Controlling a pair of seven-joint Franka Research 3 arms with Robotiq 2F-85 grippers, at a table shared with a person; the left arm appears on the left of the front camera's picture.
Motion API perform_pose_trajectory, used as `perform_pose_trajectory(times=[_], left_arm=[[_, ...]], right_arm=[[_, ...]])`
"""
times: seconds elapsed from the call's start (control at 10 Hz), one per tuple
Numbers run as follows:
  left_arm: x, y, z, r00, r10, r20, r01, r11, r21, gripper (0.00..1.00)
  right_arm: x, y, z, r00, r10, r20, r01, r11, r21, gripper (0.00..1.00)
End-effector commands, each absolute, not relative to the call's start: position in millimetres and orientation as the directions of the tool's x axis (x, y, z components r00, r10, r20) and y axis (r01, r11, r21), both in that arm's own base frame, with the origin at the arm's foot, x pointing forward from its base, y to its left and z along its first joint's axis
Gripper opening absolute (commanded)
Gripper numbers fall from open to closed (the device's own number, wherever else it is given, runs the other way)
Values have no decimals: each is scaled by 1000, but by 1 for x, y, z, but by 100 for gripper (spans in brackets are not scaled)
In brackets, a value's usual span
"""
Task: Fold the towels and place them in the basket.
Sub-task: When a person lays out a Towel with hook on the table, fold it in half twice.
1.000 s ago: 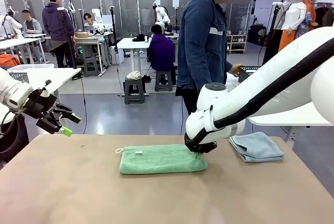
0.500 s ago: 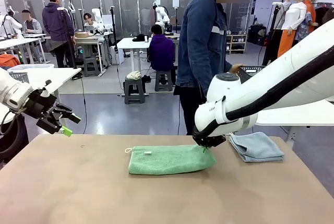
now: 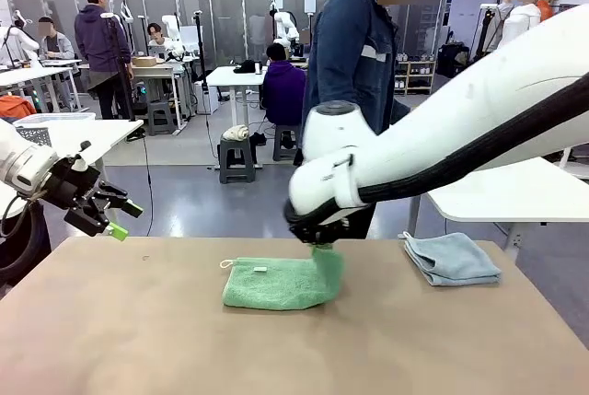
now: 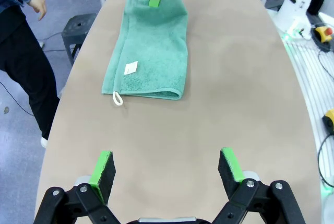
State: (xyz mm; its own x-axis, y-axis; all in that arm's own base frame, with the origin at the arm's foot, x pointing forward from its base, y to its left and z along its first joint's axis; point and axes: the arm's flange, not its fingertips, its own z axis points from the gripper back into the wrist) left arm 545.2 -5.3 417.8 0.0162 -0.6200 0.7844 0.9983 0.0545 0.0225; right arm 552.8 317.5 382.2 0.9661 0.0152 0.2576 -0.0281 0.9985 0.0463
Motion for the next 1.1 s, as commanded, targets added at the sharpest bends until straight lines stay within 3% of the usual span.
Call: perform_pose_trajectory(times=[0.0, 0.4, 1.0], left_arm=[[546, -6, 418, 16, -624, 781, 998, 60, 27, 100], [546, -6, 418, 16, -624, 781, 998, 60, 27, 100], [546, -6, 418, 16, -624, 781, 998, 60, 27, 100]], right_arm=[[566, 370, 383, 967, -1, 257, -10, 999, 40, 0], [562, 431, 385, 961, -28, 275, -1, 995, 104, 0], [570, 438, 357, 976, -65, 209, 21, 978, 209, 0]])
